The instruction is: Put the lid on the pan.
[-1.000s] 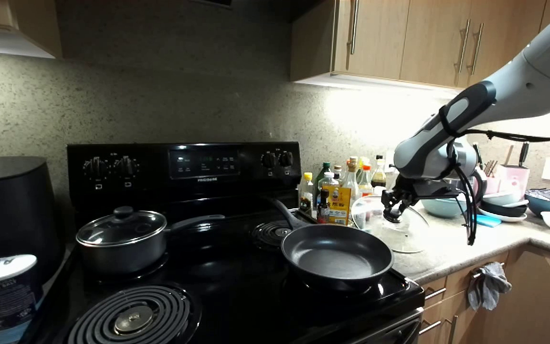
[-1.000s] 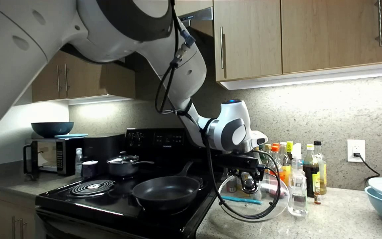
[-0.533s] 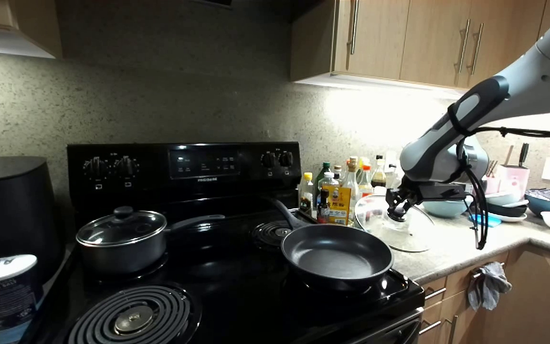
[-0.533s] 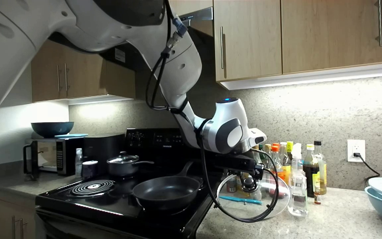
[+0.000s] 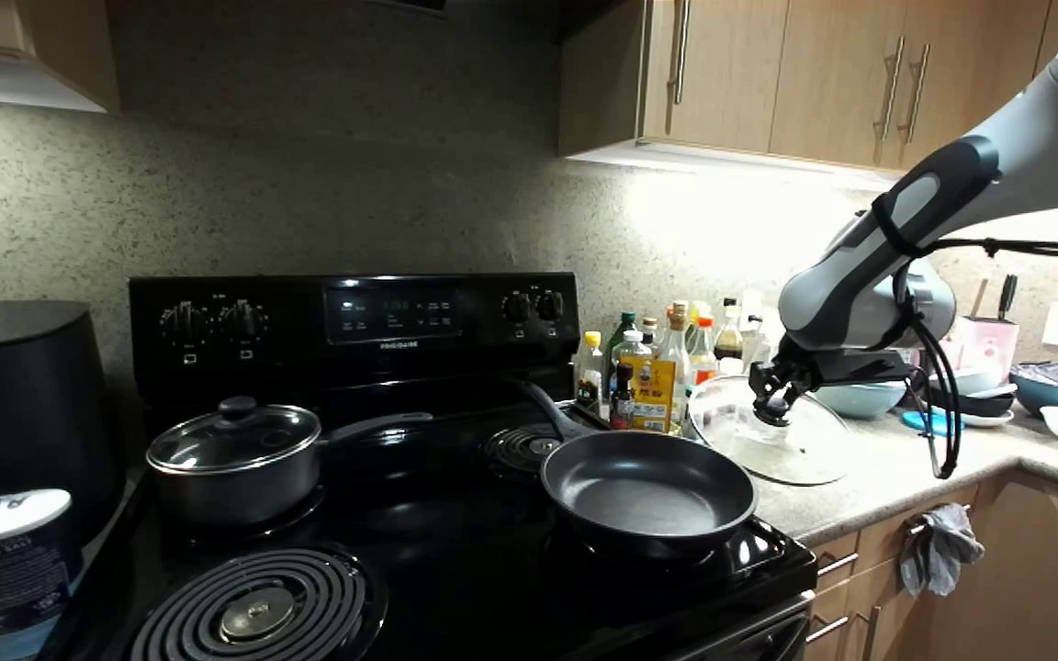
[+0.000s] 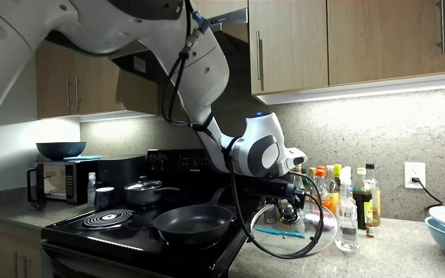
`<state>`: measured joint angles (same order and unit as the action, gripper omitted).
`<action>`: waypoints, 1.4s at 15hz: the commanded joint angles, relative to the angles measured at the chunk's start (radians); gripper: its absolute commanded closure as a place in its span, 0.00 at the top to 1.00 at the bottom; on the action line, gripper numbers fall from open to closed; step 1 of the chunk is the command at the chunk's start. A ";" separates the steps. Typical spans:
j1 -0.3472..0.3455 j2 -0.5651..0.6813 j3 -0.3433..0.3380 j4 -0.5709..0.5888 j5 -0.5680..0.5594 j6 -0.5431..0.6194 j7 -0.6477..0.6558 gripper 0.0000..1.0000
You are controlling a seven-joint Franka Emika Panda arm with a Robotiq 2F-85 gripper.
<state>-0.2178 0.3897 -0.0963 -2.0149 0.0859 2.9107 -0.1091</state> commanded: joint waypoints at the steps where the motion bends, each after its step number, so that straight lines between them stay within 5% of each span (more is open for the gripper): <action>1: 0.075 -0.173 -0.095 -0.152 -0.079 0.038 0.112 0.25; 3: 0.110 -0.195 -0.150 -0.171 -0.107 0.037 0.183 0.25; 4: 0.067 -0.125 -0.095 -0.104 -0.071 0.001 0.123 0.50; 9: 0.080 -0.160 -0.122 -0.145 -0.083 0.002 0.156 0.50; 10: 0.081 -0.160 -0.122 -0.145 -0.083 0.002 0.157 0.25; 16: 0.065 -0.263 -0.057 -0.261 -0.037 0.235 0.107 0.25; 21: 0.100 -0.303 -0.044 -0.293 -0.083 0.309 0.122 0.25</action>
<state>-0.1257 0.1501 -0.1537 -2.2632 0.0174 3.1741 0.0435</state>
